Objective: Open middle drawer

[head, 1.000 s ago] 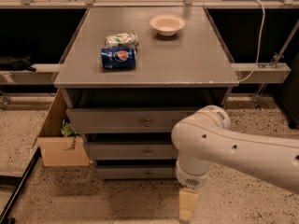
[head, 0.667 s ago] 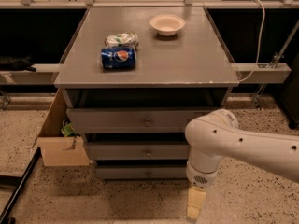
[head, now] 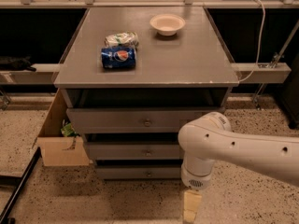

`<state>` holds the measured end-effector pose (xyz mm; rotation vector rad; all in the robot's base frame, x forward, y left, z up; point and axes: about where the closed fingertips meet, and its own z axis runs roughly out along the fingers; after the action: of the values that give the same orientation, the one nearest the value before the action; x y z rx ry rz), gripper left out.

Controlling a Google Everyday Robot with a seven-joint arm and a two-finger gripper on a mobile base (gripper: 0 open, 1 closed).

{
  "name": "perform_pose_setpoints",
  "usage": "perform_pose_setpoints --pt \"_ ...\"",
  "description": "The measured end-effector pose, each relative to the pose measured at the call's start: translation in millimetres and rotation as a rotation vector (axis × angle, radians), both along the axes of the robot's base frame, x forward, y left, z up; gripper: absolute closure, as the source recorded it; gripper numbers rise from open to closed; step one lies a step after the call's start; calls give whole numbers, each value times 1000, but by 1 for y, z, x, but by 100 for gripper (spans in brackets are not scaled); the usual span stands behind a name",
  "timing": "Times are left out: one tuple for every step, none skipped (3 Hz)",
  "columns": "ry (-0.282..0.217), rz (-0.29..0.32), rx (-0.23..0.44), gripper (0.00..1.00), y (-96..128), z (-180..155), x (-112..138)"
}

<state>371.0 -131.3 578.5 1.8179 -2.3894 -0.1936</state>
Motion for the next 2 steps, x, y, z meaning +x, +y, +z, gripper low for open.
perform_pose_setpoints --pt "-99 98 28 0 13 13 -22" --pt "-278 102 96 0 23 39 -15"
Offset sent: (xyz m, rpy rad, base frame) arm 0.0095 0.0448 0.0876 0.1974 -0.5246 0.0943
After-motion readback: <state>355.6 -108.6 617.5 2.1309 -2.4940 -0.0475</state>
